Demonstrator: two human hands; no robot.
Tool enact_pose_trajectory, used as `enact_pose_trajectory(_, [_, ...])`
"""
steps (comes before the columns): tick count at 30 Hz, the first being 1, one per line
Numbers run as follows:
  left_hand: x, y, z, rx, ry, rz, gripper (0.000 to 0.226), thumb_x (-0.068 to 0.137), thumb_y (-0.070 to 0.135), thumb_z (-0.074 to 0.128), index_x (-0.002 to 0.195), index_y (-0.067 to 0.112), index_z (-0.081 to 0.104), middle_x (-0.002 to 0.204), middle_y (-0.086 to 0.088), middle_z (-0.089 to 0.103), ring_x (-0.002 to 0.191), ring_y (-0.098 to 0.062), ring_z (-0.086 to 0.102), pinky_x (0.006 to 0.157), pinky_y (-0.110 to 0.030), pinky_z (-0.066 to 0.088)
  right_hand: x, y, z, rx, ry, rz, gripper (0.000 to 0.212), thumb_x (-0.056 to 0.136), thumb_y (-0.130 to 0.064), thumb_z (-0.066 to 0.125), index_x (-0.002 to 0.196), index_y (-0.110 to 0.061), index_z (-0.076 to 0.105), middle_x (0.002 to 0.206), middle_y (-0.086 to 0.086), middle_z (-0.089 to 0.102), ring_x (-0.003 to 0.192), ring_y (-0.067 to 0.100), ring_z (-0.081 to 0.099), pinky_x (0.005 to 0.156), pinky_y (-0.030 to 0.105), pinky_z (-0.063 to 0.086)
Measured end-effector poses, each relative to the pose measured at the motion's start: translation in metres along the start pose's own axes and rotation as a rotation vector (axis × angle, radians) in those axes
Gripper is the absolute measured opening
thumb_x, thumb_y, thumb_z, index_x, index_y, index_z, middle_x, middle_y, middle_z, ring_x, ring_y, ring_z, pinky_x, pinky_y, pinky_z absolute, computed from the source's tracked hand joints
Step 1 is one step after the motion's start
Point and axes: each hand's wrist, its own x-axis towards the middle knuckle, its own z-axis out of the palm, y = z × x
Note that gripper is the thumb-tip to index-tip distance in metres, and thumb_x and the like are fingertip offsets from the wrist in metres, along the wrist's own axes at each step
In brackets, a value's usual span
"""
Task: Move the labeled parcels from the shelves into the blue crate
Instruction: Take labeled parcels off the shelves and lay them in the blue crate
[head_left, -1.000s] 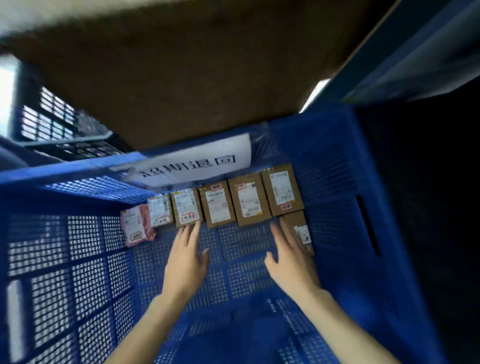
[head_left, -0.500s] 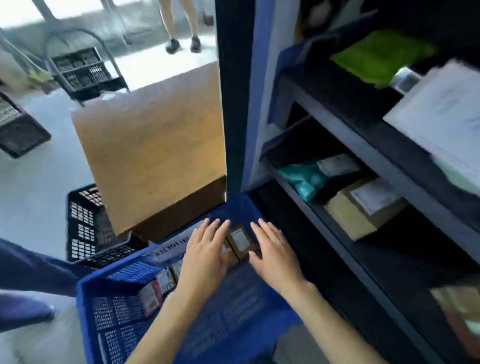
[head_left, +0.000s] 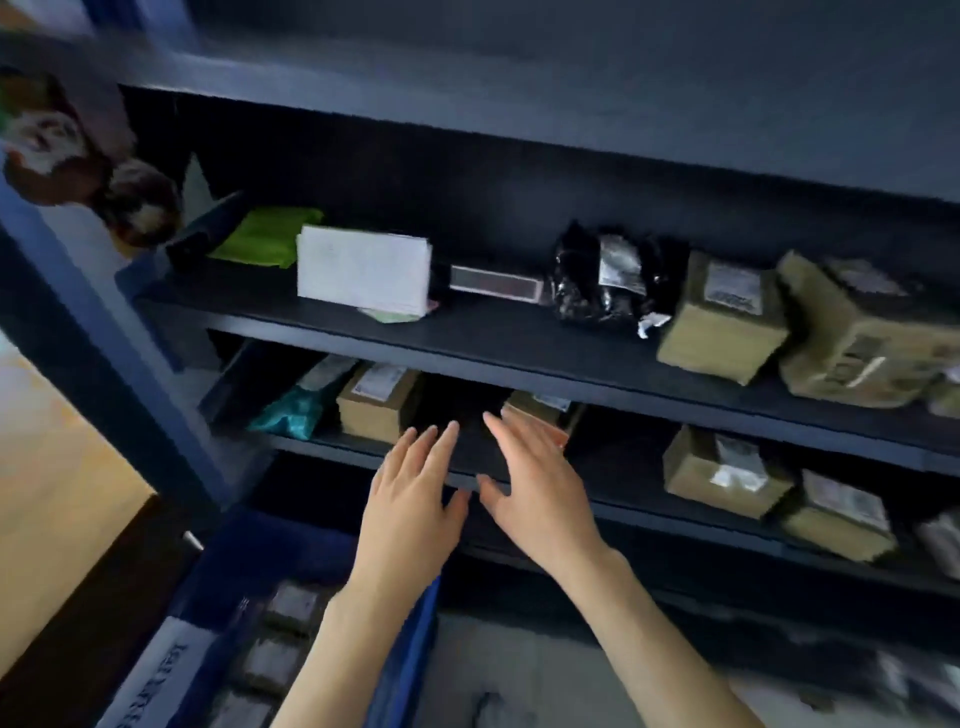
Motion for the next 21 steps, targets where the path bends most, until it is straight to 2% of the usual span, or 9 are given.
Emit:
enact_pose_trajectory(4, [0.008, 0.088, 0.025, -0.047, -0.061, 0.194, 0.071, 0.088, 0.025, 0.069, 0.151, 0.022, 0.037, 0.153, -0.003, 0.043, 0.146, -0.025, 0.030, 0.117, -0.043, 0.032, -0.050, 0.057, -0.068, -0.021, 0.157, 0.149, 0.067, 0.095, -0.033, 0.056, 0.153, -0.026, 0.022, 0.161, -0.007, 0.019, 0.148, 0.010, 0.012, 0.114, 0.024, 0.019])
enact_pose_trajectory(9, [0.018, 0.207, 0.059, -0.101, -0.147, 0.409, 0.070, 0.094, 0.034, 0.061, 0.154, 0.030, 0.026, 0.161, 0.003, 0.027, 0.151, -0.017, 0.017, 0.119, -0.033, 0.020, -0.111, 0.134, -0.153, -0.036, 0.360, 0.325, 0.067, 0.095, -0.033, 0.056, 0.153, -0.028, 0.022, 0.161, -0.009, 0.018, 0.148, 0.010, 0.015, 0.114, 0.031, 0.031])
enact_pose_trajectory(11, [0.021, 0.256, 0.078, -0.120, -0.173, 0.489, 0.069, 0.095, 0.034, 0.060, 0.154, 0.031, 0.024, 0.162, 0.005, 0.023, 0.151, -0.016, 0.014, 0.119, -0.031, 0.017, -0.138, 0.167, -0.184, -0.053, 0.423, 0.389, 0.067, 0.095, -0.033, 0.056, 0.153, -0.029, 0.022, 0.161, -0.009, 0.018, 0.148, 0.010, 0.016, 0.114, 0.030, 0.031])
enact_pose_trajectory(14, [0.025, 0.331, 0.110, -0.150, -0.210, 0.584, 0.070, 0.094, 0.029, 0.061, 0.154, 0.030, 0.024, 0.161, 0.005, 0.024, 0.151, -0.015, 0.015, 0.122, -0.033, 0.018, -0.179, 0.220, -0.229, -0.080, 0.487, 0.483, 0.068, 0.094, -0.032, 0.058, 0.152, -0.029, 0.023, 0.160, -0.009, 0.019, 0.147, 0.009, 0.017, 0.113, 0.030, 0.032])
enact_pose_trajectory(17, [0.022, 0.406, 0.148, -0.199, -0.242, 0.650, 0.069, 0.096, 0.031, 0.059, 0.155, 0.031, 0.022, 0.162, 0.006, 0.023, 0.151, -0.013, 0.013, 0.119, -0.028, 0.014, -0.218, 0.276, -0.269, -0.128, 0.523, 0.556, 0.069, 0.093, -0.032, 0.059, 0.152, -0.030, 0.023, 0.160, -0.009, 0.020, 0.147, 0.009, 0.018, 0.108, 0.026, 0.033])
enact_pose_trajectory(21, [0.014, 0.489, 0.203, -0.249, -0.270, 0.682, 0.068, 0.097, 0.035, 0.057, 0.155, 0.031, 0.023, 0.162, 0.006, 0.023, 0.151, -0.013, 0.012, 0.119, -0.027, 0.013, -0.265, 0.344, -0.309, -0.173, 0.562, 0.628, 0.067, 0.093, -0.032, 0.059, 0.151, -0.029, 0.026, 0.159, -0.007, 0.024, 0.146, 0.011, 0.021, 0.108, 0.030, 0.036])
